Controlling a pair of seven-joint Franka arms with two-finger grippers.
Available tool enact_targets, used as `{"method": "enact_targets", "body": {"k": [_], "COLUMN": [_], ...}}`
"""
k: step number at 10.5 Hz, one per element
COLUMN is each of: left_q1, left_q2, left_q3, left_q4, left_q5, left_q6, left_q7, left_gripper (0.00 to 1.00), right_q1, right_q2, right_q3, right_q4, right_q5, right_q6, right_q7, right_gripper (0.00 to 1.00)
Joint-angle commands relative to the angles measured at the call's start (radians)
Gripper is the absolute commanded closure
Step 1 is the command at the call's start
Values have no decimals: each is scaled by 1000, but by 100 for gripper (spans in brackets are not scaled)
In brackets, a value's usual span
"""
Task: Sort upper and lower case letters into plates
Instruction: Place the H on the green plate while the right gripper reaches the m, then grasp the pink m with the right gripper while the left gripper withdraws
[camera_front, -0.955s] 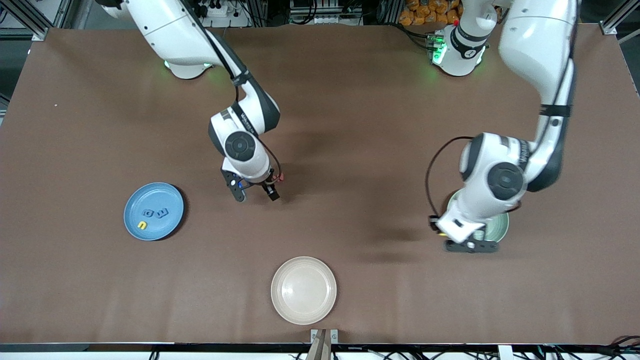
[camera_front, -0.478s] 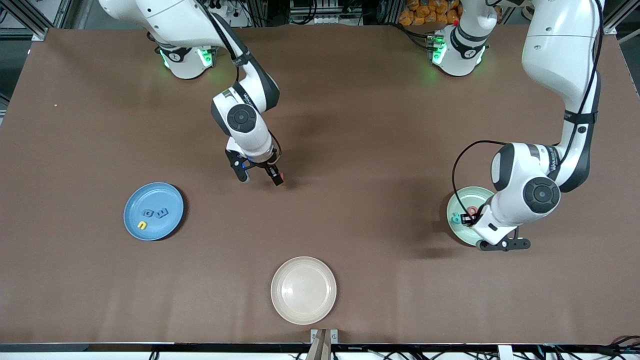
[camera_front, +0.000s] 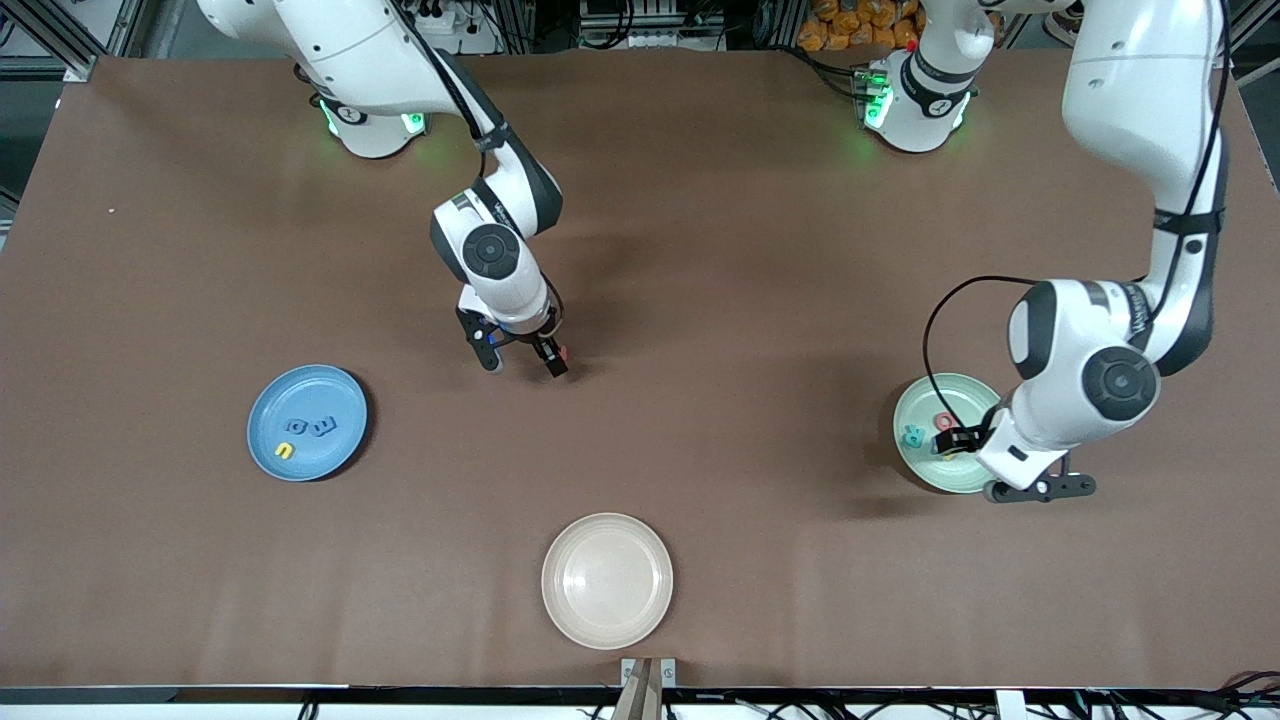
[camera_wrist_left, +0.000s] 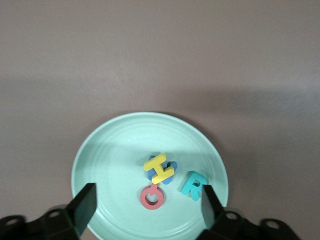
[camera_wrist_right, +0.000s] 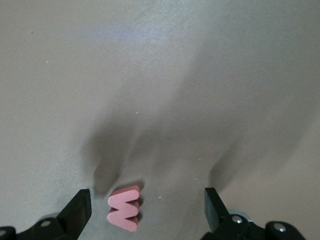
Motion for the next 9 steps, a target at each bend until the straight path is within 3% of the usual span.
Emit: {"method": "enact_targets", "body": {"k": [1, 6, 9], "left_q1": [-12, -6, 20], "left_q2": [-137, -383, -443], "left_q3": [7, -2, -13], "left_q4": [-9, 11, 65], "left_q5": [9, -4, -13], "left_q6": [-85, -315, -415], "left_q7": [9, 7, 7], "left_gripper": [0, 0, 0], "right_q1": [11, 13, 16], "right_q2": [30, 34, 34], "right_q3": [-9, -8, -8], "right_q4": [41, 44, 48], "right_q5": [-13, -34, -34], "right_q6": [-2, -2, -2], "right_q7": [16, 16, 16], "right_gripper": [0, 0, 0]}}
